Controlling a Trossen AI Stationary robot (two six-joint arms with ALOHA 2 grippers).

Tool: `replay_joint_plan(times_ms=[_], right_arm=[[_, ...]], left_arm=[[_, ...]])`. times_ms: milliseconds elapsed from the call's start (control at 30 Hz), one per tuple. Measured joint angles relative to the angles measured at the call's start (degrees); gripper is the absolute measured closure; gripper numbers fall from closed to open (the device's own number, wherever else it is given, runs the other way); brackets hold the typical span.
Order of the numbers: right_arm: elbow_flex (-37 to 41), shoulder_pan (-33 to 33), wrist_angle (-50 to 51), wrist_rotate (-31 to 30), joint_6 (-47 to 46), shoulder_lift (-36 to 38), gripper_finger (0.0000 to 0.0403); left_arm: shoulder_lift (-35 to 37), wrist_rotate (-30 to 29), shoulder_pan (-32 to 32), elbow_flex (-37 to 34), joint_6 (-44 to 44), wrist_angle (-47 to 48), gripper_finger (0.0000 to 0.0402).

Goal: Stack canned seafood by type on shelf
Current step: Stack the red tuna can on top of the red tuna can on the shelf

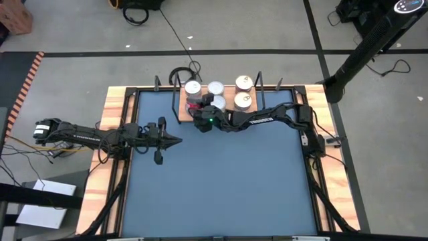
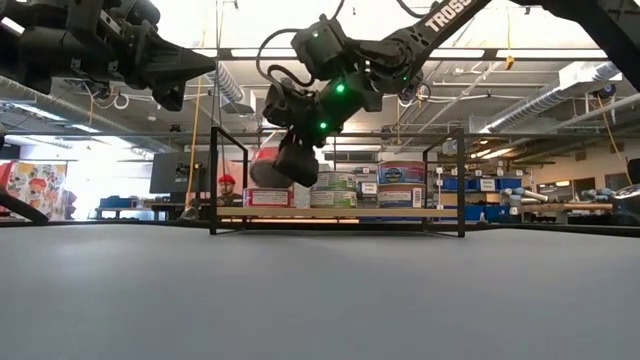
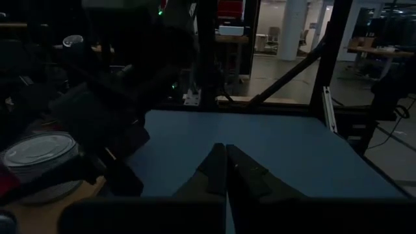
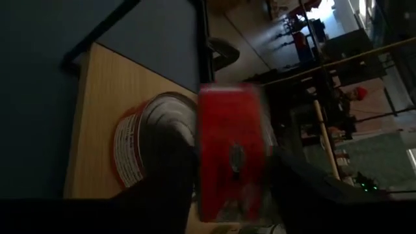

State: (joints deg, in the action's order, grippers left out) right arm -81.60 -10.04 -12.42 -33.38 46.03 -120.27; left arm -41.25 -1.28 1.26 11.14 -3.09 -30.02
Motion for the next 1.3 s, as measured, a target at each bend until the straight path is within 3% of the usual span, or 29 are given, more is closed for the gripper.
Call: replay_joint_plan(times_ms=[133,267,500,900,1300], right_arm=[[0.00,0.00,-0.05,1.43,0.04,0.00,0.0184],[0.00,0.04,0.03,3.27,0.13,-0.02,0.0172],[0.00,0.13,2.95,6.45,-2.44,-0.02,0.0172],[0.00,-0.16,3.41,6.50,-9.84,-0.02,0.0167],[0.02,0.55,5.06,6.09,-11.59,0.79,0.0171]], left_arm=[[0.00,0.00,0.00,0.00,0.04,-0.02,0.0396],[0.00,0.00,0.00,0.00,0.00,-0.02,0.0396],[-0.01,0.00,0.00,0.00,-0.06,0.04,0.0396],[0.00,0.00,-0.02,0.00,-0.09,0.15,0.0396],[0.00,0.00,-0.02,0.00,-0.06,0.19,0.0396]])
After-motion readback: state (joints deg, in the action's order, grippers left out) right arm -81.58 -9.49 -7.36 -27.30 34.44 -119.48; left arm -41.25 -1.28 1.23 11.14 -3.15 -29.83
